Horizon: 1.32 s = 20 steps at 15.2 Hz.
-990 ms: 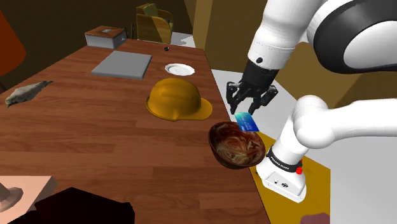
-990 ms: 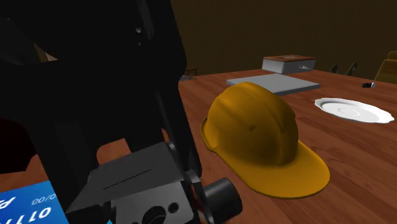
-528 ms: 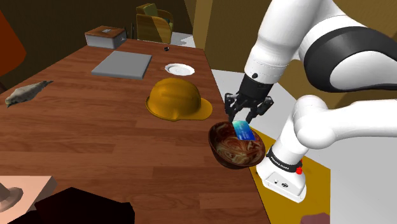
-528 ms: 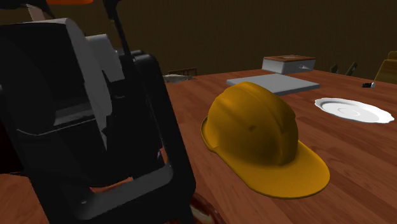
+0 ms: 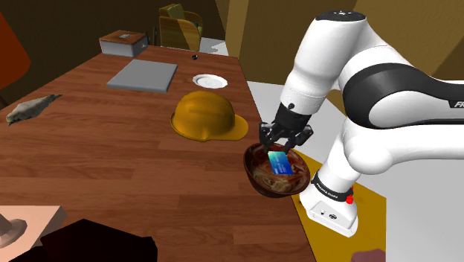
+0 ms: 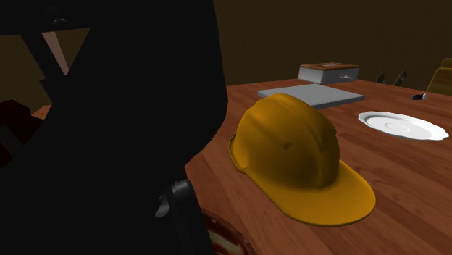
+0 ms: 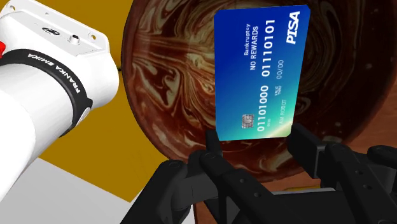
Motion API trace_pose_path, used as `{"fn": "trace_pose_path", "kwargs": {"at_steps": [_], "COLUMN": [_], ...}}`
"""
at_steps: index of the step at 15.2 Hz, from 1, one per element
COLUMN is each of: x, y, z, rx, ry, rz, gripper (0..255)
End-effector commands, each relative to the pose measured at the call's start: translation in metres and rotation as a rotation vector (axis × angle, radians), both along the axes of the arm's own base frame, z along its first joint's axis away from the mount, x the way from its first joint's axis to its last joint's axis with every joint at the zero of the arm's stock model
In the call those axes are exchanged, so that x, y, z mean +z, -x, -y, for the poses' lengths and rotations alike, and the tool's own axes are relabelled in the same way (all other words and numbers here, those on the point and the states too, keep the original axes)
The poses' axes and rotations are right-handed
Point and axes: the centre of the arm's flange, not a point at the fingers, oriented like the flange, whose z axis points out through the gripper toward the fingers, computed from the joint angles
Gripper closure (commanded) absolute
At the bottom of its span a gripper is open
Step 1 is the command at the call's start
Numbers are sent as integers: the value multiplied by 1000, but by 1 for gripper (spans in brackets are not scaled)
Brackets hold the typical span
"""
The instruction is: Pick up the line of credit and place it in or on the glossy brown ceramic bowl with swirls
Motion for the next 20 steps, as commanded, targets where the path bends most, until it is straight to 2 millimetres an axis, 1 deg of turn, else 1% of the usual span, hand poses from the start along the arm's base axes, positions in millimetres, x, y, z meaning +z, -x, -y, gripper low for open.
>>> {"fn": "trace_pose_path", "kwargs": {"at_steps": [1, 6, 7, 12, 15, 16, 20], "x": [-2, -2, -2, -2, 37, 47, 47], "y": [-1, -1, -1, -1, 2, 3, 3], "z": [0, 0, 0, 0, -5, -6, -6], "rx": [0, 0, 0, 0, 0, 0, 0], "ry": [0, 0, 0, 0, 0, 0, 0], "rz": [0, 0, 0, 0, 0, 0, 0], "gripper": [255, 255, 0, 0, 0, 0, 0]}}
